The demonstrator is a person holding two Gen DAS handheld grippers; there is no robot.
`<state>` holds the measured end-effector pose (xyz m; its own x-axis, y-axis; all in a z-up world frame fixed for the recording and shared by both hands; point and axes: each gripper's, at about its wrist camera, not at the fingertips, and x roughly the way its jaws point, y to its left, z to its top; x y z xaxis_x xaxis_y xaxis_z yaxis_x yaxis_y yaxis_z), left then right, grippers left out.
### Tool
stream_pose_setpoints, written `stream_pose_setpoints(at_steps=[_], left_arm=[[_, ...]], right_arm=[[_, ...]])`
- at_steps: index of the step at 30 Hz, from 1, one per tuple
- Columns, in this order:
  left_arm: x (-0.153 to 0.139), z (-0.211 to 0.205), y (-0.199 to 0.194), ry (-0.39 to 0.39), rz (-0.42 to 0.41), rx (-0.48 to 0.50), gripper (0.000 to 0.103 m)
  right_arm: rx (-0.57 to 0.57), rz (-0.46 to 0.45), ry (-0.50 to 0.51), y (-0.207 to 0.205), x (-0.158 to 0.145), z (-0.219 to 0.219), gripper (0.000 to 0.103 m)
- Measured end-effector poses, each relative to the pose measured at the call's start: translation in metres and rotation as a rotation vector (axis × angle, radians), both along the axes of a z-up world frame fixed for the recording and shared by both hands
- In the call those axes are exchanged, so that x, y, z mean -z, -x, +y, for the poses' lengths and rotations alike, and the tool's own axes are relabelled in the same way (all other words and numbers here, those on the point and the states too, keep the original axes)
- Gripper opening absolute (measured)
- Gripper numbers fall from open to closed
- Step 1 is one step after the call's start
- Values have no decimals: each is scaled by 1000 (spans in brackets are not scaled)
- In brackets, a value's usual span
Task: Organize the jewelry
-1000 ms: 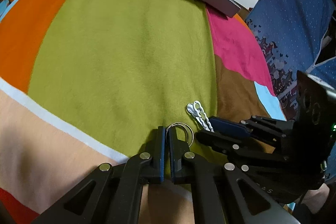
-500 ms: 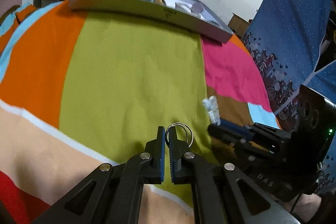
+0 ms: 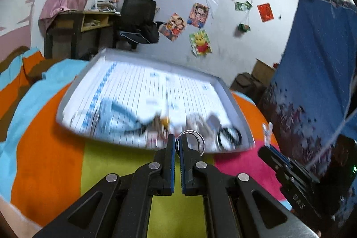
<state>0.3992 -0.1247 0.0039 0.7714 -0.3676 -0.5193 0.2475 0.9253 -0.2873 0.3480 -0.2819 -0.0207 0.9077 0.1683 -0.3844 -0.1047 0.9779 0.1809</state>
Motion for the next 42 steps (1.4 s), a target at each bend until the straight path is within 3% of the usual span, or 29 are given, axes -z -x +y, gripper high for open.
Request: stream_pose_setpoints(at_steps=[7,15,29,30,34,38,40,42], left_arm=[[4,-22,-39,-76,12,-10,4],[21,-38,-51,-151,49,-16,4],[20,-28,-49,-121,67,-82,5],[18,-27,-45,-116,63,-90,9],[6,-18,-33,-78,21,-119,50],[-10,-10,-13,-46,-29,-131,57],[-16,-7,-4,-48,-47,-128,69],[-25,-2,11,-43,-85,-130,82]], right_arm=[[27,-28,-57,-40,-4,-24,12],[26,60,-35,-74,26,-7,12],[63,59,-11,-68,27,-6,14],[68,54,-8,-66,25,-7,16],[94,15,-14,-55,13,-11,32],[116,-18,-24,-41,-5,-17,34],[129,-37,-33,-31,-16,-21,36],[138,-60,-38,-20,-26,-24,53]])
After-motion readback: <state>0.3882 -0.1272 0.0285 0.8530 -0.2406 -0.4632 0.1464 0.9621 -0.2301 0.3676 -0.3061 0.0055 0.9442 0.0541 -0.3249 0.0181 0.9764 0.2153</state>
